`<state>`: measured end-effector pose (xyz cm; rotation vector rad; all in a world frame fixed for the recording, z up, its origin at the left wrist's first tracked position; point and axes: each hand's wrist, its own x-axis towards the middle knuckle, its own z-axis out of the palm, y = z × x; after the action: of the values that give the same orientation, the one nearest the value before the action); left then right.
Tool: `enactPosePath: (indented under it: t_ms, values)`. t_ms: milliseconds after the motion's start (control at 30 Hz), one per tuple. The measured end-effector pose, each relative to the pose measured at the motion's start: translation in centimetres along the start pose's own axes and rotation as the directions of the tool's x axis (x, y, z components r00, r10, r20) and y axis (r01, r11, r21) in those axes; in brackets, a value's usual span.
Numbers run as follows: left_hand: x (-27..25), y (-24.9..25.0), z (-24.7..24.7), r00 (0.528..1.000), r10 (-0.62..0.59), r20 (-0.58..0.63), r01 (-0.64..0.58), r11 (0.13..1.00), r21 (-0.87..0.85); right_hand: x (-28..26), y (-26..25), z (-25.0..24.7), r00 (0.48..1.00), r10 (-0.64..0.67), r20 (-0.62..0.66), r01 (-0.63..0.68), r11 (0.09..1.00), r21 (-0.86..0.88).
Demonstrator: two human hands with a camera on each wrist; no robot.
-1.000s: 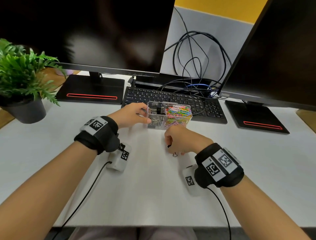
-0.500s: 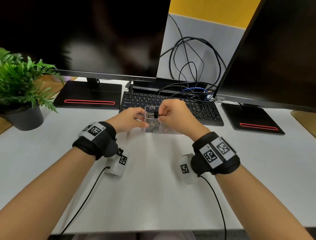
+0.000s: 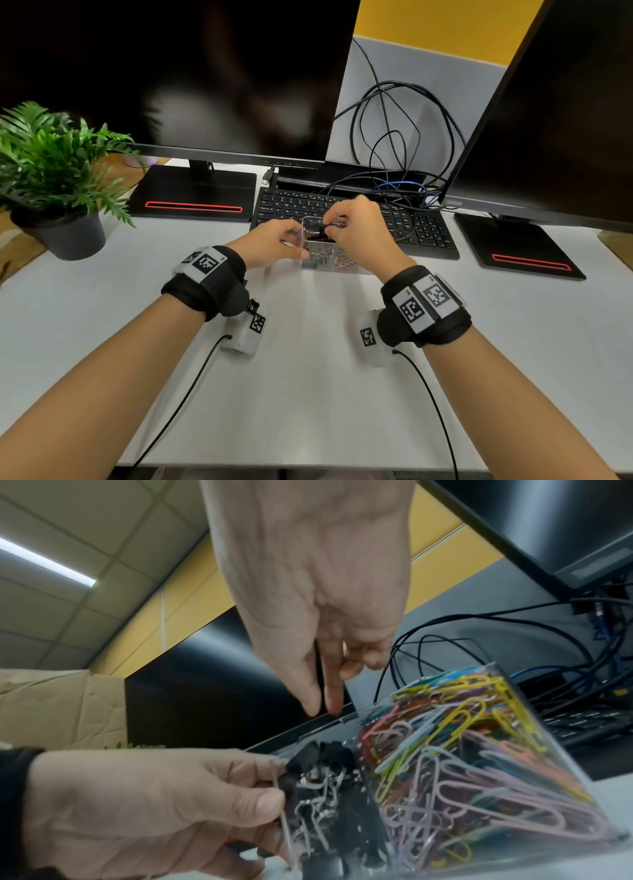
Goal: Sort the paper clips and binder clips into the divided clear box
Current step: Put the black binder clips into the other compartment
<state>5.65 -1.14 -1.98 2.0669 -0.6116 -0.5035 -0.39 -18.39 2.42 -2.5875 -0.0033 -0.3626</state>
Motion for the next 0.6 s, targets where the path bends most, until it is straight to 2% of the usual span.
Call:
enactPosePath:
  t_ms: [100,200,333,433,600]
  values:
    - [0.1,-0.2,-0.1,1.000,-0.008,0.013,0.008,1.000,0.006,-0.5,1.3,-1.2,0.990,0.044,-0.135,-0.042,0.999,0.018]
    - [0.2,-0.4,-0.1,1.000,-0.020,0.015,0.020,1.000,0.013,-1.6,3.7,-2.8,0.973,0.163,-0.165,-0.142,0.981,0.130]
    - [0.4,-0.6,-0.2,1.000,-0.025,0.017,0.024,1.000,0.012,-3.3,7.2,-3.2,0.959,0.282,-0.025,-0.264,0.924,0.278]
    - [0.5,-0.7,-0.2,1.000,-0.017,0.011,0.017,1.000,0.018,-4.2,8.0,-2.6,0.963,0.254,0.093,-0.271,0.884,0.382]
    - [0.4,-0.7,-0.3,1.000,-0.019,0.004,0.019,0.999,0.037,-3.6,8.2,-1.7,0.967,0.228,0.113,-0.255,0.856,0.449]
